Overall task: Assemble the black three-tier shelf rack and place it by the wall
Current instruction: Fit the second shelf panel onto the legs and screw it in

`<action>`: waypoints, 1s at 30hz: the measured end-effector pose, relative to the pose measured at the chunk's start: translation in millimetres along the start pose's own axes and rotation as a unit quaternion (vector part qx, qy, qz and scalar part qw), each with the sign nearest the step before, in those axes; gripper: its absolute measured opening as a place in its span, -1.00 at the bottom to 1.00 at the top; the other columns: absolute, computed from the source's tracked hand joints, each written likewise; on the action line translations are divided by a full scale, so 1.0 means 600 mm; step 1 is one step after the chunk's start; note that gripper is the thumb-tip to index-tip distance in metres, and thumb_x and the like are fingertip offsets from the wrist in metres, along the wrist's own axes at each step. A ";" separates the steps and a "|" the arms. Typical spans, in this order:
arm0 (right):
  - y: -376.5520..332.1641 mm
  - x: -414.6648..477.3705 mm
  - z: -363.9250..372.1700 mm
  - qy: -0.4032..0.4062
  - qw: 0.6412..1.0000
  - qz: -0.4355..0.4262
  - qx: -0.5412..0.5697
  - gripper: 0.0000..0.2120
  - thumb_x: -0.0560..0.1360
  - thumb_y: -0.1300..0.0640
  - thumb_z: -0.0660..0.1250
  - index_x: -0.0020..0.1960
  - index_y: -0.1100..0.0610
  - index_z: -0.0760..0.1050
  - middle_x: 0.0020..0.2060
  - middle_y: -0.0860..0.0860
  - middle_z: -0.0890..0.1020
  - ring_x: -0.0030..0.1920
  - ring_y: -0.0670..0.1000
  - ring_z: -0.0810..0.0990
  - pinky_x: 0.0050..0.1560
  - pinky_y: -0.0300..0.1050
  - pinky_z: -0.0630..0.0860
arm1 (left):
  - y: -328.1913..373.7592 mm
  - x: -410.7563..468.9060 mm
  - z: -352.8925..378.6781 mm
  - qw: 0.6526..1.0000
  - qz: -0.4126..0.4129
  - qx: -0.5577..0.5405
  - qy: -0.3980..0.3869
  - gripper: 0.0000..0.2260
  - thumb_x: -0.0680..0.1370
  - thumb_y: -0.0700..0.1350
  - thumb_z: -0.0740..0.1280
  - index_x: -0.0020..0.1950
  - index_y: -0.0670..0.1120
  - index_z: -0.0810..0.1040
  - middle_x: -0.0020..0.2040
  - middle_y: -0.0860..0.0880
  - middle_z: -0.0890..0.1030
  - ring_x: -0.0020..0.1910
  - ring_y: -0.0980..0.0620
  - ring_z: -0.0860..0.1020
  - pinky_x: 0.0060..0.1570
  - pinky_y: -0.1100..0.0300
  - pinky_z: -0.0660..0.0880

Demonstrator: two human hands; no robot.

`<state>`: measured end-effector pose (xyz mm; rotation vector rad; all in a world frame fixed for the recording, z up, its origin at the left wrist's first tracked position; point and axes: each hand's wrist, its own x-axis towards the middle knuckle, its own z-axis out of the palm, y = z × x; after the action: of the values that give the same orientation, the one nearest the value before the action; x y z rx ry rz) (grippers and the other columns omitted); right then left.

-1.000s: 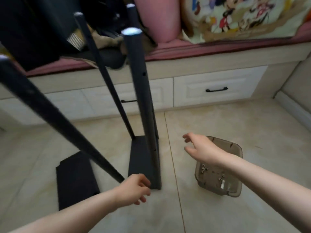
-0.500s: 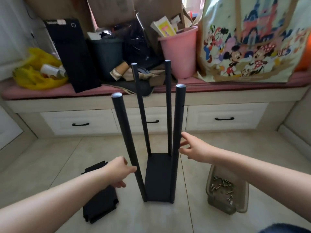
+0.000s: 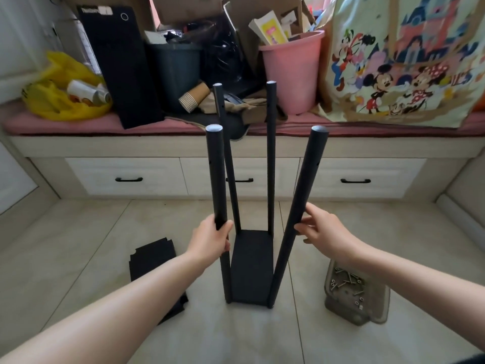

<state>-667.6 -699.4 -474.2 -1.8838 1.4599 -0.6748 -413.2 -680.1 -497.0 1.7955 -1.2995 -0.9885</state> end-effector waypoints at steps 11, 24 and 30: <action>-0.028 -0.062 0.008 0.034 0.999 -0.004 0.024 -0.83 0.59 0.16 0.34 0.17 0.03 0.49 -0.09 -0.07 0.70 -0.09 -0.13 0.68 -0.04 -0.10 0.64 | 0.004 0.021 -0.016 0.998 0.055 -0.026 0.006 -0.87 0.66 0.08 0.29 0.17 0.12 0.44 -0.23 -0.09 0.70 -0.17 0.02 0.71 0.13 -0.07 0.61; -0.100 -0.058 0.085 -0.016 0.996 -0.042 0.074 -0.82 0.51 0.02 0.43 0.09 -0.03 0.52 -0.07 -0.08 0.72 0.00 -0.20 0.67 0.11 -0.18 0.60 | 0.008 0.068 -0.053 0.998 0.019 -0.059 0.023 -0.79 0.71 0.02 0.19 0.32 0.02 0.42 -0.13 -0.03 0.55 -0.16 0.04 0.57 -0.23 0.23 0.48; -0.103 -0.040 0.107 -0.013 0.997 -0.055 0.053 -0.81 0.51 -0.04 0.42 0.09 -0.07 0.51 -0.07 -0.08 0.72 -0.02 -0.16 0.68 0.11 -0.04 0.63 | -0.002 0.075 -0.066 0.998 0.010 -0.061 0.008 -0.57 0.68 -0.04 0.27 0.55 0.00 0.32 0.04 -0.05 0.60 0.04 0.04 0.60 -0.15 0.21 0.54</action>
<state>-587.5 -654.1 -469.7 -1.8941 1.2864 -0.7608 -368.6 -718.9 -487.4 1.6920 -1.2189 -1.0168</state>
